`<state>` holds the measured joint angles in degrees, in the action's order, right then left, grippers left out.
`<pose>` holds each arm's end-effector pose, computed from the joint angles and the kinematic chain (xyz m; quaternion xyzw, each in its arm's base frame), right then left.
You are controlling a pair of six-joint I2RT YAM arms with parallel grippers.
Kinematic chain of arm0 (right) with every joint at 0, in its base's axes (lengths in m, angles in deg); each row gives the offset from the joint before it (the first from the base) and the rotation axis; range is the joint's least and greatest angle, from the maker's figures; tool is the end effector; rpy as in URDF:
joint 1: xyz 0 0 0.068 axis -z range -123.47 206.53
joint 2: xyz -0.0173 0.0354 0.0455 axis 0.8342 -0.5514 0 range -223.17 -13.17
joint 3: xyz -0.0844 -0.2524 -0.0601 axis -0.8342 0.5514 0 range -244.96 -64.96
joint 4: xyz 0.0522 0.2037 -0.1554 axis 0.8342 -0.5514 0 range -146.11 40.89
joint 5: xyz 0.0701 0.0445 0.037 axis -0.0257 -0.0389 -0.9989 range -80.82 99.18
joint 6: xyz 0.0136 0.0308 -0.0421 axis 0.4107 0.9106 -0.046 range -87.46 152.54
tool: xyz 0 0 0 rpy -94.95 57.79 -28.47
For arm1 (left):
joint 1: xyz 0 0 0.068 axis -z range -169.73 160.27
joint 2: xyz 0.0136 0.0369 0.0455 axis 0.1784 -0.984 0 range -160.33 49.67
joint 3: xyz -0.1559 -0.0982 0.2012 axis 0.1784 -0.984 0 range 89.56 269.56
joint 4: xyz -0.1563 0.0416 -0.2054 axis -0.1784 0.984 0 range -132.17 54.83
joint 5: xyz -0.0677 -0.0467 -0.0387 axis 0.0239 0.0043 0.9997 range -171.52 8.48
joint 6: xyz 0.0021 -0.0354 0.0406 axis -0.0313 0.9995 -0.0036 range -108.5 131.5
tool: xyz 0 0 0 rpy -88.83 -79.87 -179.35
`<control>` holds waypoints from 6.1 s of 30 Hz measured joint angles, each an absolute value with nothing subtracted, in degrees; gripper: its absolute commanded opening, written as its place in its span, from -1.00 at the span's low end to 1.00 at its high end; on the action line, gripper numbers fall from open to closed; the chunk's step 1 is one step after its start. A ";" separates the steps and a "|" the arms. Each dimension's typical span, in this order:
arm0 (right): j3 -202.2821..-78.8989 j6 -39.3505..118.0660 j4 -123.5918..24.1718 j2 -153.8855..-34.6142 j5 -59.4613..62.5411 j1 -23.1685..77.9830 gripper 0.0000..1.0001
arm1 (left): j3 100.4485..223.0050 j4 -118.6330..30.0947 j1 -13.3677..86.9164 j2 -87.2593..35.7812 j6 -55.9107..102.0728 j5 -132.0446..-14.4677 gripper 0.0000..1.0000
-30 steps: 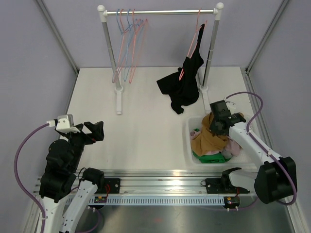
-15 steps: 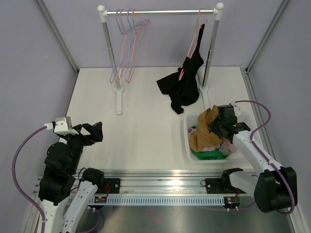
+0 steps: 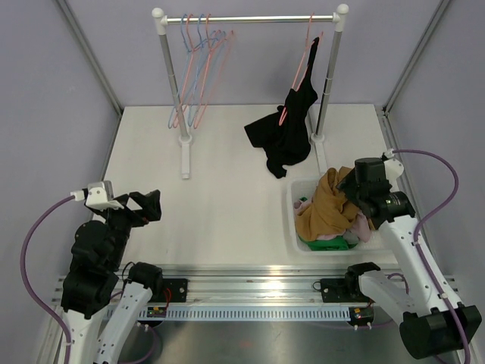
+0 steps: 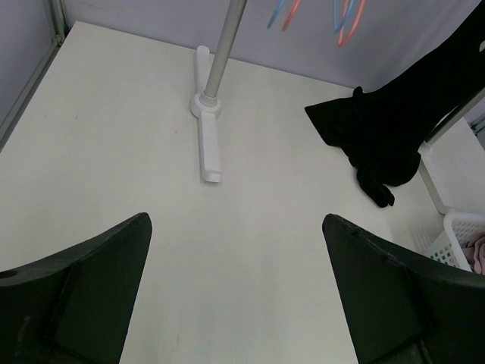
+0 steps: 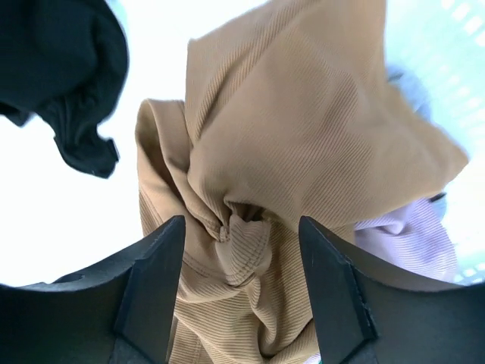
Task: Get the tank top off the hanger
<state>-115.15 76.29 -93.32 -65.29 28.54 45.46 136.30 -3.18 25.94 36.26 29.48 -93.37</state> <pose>0.1783 0.0229 0.2961 0.3175 0.8598 0.0310 0.3987 0.0435 -0.0046 0.3487 -0.0842 0.7356 -0.1200 0.6614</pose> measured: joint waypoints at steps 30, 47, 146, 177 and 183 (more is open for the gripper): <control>-129.75 56.27 -96.05 -53.51 2.42 45.46 0.99 | 166.88 -9.54 44.86 -3.52 30.72 -81.64 0.98; -128.79 56.53 -101.60 -41.16 -10.57 45.46 0.93 | 202.48 -28.14 53.45 -51.54 20.34 -87.47 0.98; -129.73 57.89 -99.00 -44.57 -22.24 45.46 0.96 | 194.90 -17.83 50.48 -36.31 21.83 -94.16 -1.00; -136.05 61.82 -65.58 -90.84 14.98 2.32 0.43 | 131.27 -16.21 51.09 32.50 51.29 -79.95 -1.00; -138.04 58.59 -65.76 -95.17 21.34 0.81 -0.23 | 130.51 -14.55 51.09 34.60 53.39 -81.35 -1.00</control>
